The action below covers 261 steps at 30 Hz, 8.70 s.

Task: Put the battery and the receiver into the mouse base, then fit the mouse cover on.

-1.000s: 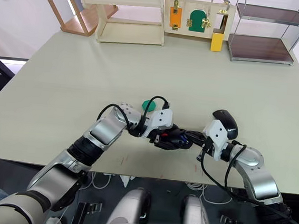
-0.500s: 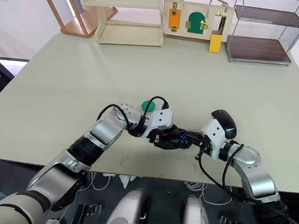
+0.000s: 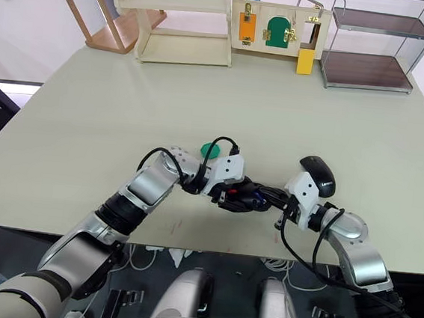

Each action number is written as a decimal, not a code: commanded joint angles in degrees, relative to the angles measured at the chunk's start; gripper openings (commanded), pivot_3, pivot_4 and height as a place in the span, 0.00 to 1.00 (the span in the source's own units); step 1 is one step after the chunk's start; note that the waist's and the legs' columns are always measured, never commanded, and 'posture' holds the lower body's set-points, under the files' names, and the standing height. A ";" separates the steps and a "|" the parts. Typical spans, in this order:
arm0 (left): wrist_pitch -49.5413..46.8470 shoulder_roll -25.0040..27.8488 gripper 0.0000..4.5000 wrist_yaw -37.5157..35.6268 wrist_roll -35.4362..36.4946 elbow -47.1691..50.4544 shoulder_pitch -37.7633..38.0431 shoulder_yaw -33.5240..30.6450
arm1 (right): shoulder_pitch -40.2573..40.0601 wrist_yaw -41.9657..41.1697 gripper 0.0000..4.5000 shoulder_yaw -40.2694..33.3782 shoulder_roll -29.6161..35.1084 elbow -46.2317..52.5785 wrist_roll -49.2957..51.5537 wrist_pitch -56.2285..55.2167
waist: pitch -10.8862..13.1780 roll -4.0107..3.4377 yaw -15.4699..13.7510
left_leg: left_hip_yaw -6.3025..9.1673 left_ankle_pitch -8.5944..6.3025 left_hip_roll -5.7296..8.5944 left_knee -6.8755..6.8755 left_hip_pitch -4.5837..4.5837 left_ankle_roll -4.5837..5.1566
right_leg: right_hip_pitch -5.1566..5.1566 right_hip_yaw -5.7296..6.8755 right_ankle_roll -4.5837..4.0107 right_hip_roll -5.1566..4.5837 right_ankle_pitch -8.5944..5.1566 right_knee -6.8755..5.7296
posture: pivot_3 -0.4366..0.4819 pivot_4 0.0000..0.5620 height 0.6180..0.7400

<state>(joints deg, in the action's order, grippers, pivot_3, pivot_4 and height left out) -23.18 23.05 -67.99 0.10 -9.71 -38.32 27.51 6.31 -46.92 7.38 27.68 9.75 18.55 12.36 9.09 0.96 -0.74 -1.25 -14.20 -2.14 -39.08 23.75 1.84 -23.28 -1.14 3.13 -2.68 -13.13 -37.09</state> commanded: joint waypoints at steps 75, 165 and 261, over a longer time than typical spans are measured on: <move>4.99 17.65 0.99 -8.94 26.67 19.95 18.39 -27.62 | -10.74 -4.67 1.00 -22.33 2.49 -9.42 10.08 -16.71 | 0.24 -0.35 0.10 | -0.19 0.00 -0.04 0.10 0.03 -0.01 | -0.18 -0.20 -0.03 -0.01 0.01 -0.04 | 0.48 0.27 1.00; 7.14 20.32 1.00 -7.80 34.46 22.55 26.37 -34.38 | -5.44 23.15 0.51 -18.88 -2.33 8.47 3.16 18.64 | 0.25 -0.35 0.25 | -0.50 0.00 -0.07 0.50 0.02 -0.01 | -0.41 -0.42 -0.03 0.00 0.00 0.09 | 0.48 0.27 1.00; 10.83 26.13 1.00 -16.41 34.63 18.75 27.68 -36.77 | 37.59 -20.86 0.51 24.14 16.15 4.60 -8.68 36.39 | 0.41 -0.17 1.42 | -0.52 0.00 -0.09 0.65 0.08 -0.02 | -0.51 -0.37 -0.06 -0.04 0.01 0.21 | 0.48 0.27 1.00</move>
<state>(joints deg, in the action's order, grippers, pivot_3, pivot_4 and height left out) -12.57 49.06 -84.61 33.92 7.30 -10.96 -8.60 43.08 -67.34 31.13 43.49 13.94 10.82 49.04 9.50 0.79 0.68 -1.77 -14.21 -2.23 -38.42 23.83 1.82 -23.79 -1.50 3.07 -2.71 -13.12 -36.88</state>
